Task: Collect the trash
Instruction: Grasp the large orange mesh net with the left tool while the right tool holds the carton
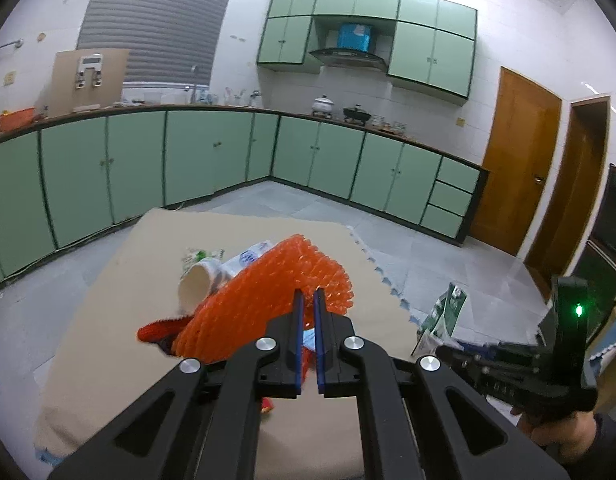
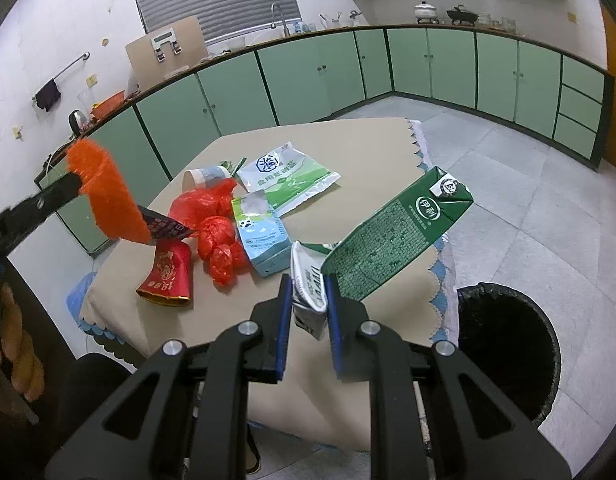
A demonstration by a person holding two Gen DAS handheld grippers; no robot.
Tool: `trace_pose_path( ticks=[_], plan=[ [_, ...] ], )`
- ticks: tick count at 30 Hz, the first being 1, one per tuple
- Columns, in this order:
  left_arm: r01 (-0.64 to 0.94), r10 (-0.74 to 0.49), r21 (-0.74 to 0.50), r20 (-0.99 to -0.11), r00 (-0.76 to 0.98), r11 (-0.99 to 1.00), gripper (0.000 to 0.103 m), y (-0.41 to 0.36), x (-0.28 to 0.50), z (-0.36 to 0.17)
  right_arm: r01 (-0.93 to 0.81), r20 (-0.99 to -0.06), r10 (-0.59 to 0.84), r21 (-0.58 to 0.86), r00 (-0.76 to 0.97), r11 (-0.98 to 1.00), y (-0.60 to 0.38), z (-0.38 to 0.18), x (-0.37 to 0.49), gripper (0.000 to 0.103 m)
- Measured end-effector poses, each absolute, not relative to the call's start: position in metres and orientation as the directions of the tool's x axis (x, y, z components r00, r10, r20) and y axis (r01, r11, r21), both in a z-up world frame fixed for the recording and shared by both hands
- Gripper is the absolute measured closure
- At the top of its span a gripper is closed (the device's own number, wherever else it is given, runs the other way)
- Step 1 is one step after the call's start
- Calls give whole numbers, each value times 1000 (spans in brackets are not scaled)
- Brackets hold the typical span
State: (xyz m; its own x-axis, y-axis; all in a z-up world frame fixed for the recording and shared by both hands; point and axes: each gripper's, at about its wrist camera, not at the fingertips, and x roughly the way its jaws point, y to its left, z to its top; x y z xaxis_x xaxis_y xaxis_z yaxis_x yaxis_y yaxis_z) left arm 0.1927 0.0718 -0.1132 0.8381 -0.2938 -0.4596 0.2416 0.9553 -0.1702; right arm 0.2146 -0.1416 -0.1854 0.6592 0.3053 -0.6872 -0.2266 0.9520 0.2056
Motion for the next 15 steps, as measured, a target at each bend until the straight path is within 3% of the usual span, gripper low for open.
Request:
trace_pose_path(
  ticks=[8,15],
  plan=[
    [302,-339,-155,-417,843,941,98,60,219,-89,-203,-678,296,216,673,955,-149,-182,213,88],
    [332,-375,-175,-443,814,927,98,40,228,-106,-197,-676,290,212,677,957,-158,-180,212,88]
  ],
)
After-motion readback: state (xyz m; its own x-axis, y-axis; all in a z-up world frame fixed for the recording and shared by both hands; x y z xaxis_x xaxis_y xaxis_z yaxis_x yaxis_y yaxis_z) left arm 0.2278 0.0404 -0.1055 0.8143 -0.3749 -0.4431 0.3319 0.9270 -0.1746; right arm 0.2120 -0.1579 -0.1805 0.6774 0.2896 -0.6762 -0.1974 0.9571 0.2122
